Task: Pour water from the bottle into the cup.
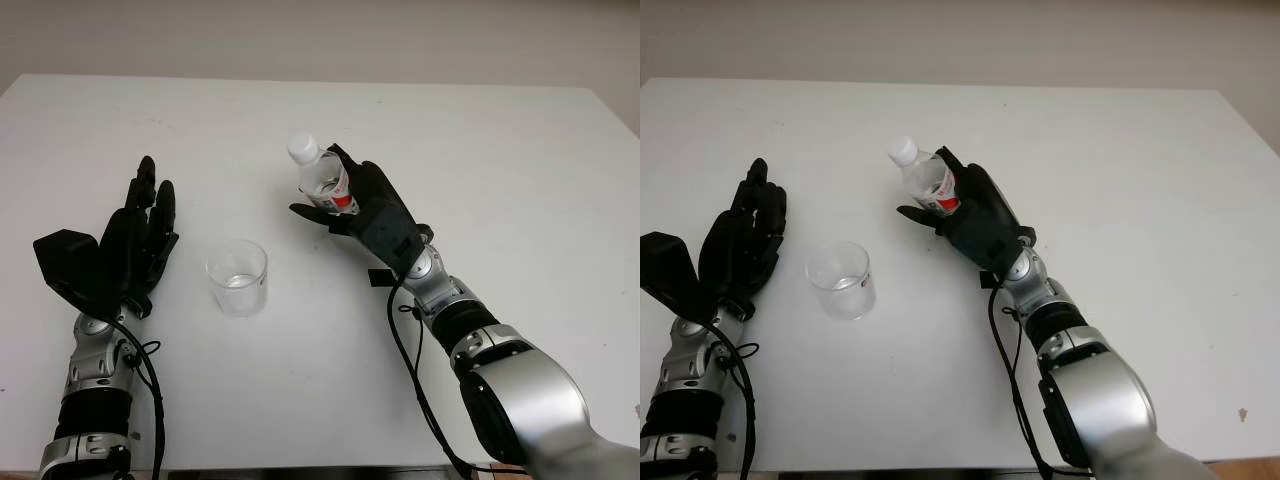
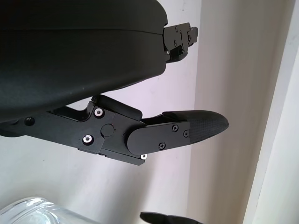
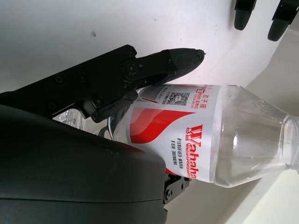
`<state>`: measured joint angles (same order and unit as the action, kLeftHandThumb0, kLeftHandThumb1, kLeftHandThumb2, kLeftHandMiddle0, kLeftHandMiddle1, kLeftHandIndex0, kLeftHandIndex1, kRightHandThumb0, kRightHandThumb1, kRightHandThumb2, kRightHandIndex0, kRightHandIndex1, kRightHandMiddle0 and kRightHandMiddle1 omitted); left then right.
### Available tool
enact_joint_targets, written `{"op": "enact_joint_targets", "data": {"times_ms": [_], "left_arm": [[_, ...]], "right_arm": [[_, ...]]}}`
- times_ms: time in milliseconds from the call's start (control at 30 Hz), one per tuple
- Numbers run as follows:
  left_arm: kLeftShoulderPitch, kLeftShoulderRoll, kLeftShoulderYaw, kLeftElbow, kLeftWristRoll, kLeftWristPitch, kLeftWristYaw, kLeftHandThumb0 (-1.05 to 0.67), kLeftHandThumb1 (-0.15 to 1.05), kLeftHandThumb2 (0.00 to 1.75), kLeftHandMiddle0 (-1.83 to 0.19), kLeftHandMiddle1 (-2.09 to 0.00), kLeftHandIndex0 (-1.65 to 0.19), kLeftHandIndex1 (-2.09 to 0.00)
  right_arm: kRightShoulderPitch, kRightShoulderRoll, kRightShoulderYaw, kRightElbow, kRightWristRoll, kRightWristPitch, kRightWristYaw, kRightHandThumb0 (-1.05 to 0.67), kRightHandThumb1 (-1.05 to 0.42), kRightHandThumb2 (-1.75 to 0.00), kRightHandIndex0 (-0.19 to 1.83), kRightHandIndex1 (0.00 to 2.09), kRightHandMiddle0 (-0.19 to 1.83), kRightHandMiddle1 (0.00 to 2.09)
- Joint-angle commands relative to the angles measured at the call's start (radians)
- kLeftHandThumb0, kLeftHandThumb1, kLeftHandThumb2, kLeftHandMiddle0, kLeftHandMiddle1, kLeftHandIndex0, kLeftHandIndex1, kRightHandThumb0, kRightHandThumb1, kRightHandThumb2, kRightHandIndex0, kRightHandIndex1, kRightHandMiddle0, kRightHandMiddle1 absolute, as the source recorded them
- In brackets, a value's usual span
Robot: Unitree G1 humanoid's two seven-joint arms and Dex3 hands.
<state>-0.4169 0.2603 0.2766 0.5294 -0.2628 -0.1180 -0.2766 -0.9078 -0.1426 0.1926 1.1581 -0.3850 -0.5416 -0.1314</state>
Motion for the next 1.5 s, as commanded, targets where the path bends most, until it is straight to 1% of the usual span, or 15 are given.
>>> {"op": "enact_joint_targets", "data": {"times_ms": [0, 100, 200, 300, 433, 567, 800, 967, 1100, 1233, 1467], "left_arm": [[-0.011, -0.014, -0.005, 0.012, -0.002, -0.011, -0.003, -0.70, 1.05, 0.55, 0.13, -0.06, 0.13, -0.06], [-0.007, -0.031, -0.007, 0.016, -0.004, -0.020, 0.001, -0.70, 1.05, 0.56, 0.13, -0.06, 0.13, -0.06], [-0.001, -0.042, -0.006, 0.009, -0.006, -0.020, 0.007, -0.71, 1.05, 0.55, 0.14, -0.05, 0.13, -0.06], [0.007, -0.047, -0.009, 0.001, -0.002, -0.024, 0.011, -0.71, 1.05, 0.56, 0.14, -0.05, 0.13, -0.06], [0.015, -0.050, -0.010, -0.004, -0.001, -0.029, 0.012, -0.73, 1.05, 0.56, 0.15, -0.05, 0.14, -0.05], [0.024, -0.053, -0.008, -0.012, -0.004, -0.028, 0.016, -0.73, 1.05, 0.56, 0.15, -0.05, 0.14, -0.05], [0.023, -0.053, -0.007, -0.010, -0.007, -0.034, 0.010, -0.73, 1.05, 0.56, 0.15, -0.05, 0.14, -0.05], [0.015, -0.056, -0.005, -0.003, -0.015, -0.038, 0.003, -0.72, 1.05, 0.55, 0.15, -0.05, 0.14, -0.05], [0.013, -0.055, -0.009, -0.003, -0.013, -0.037, 0.007, -0.71, 1.05, 0.56, 0.15, -0.05, 0.15, -0.05], [0.013, -0.058, -0.007, -0.004, -0.014, -0.034, 0.013, -0.72, 1.05, 0.55, 0.14, -0.06, 0.14, -0.06], [0.013, -0.061, -0.007, 0.001, -0.016, -0.044, 0.008, -0.70, 1.05, 0.56, 0.15, -0.05, 0.15, -0.05]], "right_arm": [[-0.039, -0.019, 0.015, 0.000, -0.018, -0.019, -0.019, -0.42, -1.05, -0.33, 1.25, 2.09, 0.94, 2.09], [-0.051, -0.034, 0.054, 0.001, -0.068, -0.034, -0.063, -0.43, -1.05, -0.33, 1.22, 2.09, 0.91, 2.09], [-0.061, -0.049, 0.101, 0.002, -0.134, -0.043, -0.133, -0.44, -1.05, -0.32, 1.14, 2.09, 0.82, 2.09], [-0.072, -0.060, 0.143, 0.002, -0.193, -0.058, -0.202, -0.45, -1.05, -0.31, 1.12, 2.09, 0.78, 2.09], [-0.088, -0.075, 0.204, 0.012, -0.278, -0.084, -0.333, -0.44, -1.05, -0.26, 1.16, 2.09, 0.80, 2.09], [-0.112, -0.095, 0.270, 0.025, -0.361, -0.085, -0.443, -0.46, -1.05, -0.27, 1.17, 2.09, 0.84, 2.09], [-0.153, -0.124, 0.360, 0.050, -0.465, -0.095, -0.582, -0.47, -1.05, -0.26, 1.16, 2.09, 0.84, 2.09], [-0.194, -0.143, 0.437, 0.042, -0.555, -0.064, -0.679, -0.47, -1.05, -0.25, 1.13, 2.09, 0.83, 2.09], [-0.228, -0.157, 0.500, 0.049, -0.631, -0.040, -0.789, -0.49, -1.05, -0.21, 1.14, 2.09, 0.82, 2.09], [-0.252, -0.161, 0.542, 0.060, -0.673, -0.016, -0.842, -0.51, -1.05, -0.21, 1.15, 2.09, 0.80, 2.09], [-0.265, -0.149, 0.564, 0.063, -0.681, 0.003, -0.899, -0.49, -1.05, -0.19, 1.19, 2.09, 0.85, 2.09]]}}
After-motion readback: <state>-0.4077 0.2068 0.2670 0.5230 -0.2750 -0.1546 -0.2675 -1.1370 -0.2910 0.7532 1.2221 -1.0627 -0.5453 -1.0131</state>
